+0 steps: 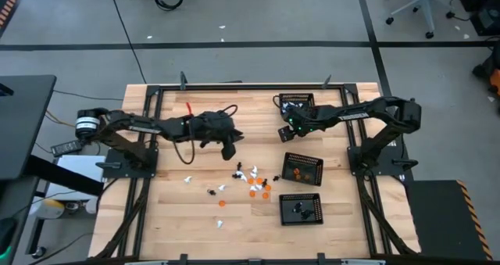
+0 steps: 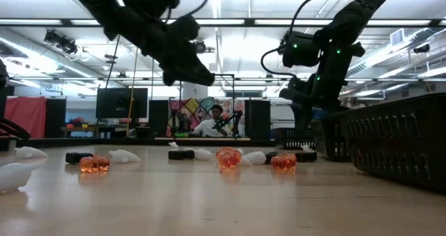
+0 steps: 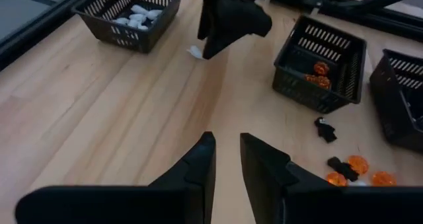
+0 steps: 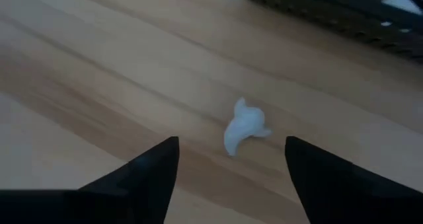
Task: Sort Halloween decoration
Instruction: Put the white ghost toy into the top black bin
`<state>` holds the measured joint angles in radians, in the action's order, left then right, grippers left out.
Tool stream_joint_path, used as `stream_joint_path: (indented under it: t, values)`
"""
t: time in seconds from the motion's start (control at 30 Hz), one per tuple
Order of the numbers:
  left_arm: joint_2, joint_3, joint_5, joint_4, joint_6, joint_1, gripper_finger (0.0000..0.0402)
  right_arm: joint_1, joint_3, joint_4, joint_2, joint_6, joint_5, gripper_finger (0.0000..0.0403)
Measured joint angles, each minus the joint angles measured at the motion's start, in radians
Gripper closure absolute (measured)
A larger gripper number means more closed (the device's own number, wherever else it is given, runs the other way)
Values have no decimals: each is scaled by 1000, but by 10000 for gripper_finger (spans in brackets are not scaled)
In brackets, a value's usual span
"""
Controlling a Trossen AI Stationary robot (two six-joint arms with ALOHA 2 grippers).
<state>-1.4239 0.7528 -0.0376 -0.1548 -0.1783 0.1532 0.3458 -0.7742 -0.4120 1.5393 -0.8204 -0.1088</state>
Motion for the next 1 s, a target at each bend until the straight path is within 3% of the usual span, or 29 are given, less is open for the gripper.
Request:
stream_joint_path:
  t: [0.17,0.43,0.73,1.0]
  values:
    - [24,-10,-7,-9,10,2,322,-1,0,24,60,-2,-29,123]
    - [26,-10,-7,2,-2,0,322,-40,-27,23,113,71,-125,168]
    - [26,-9,-7,17,-20,0,322,-50,-37,48,131,103,-118,279]
    - [26,-9,-7,18,-21,0,322,-40,-36,67,122,155,-48,367]
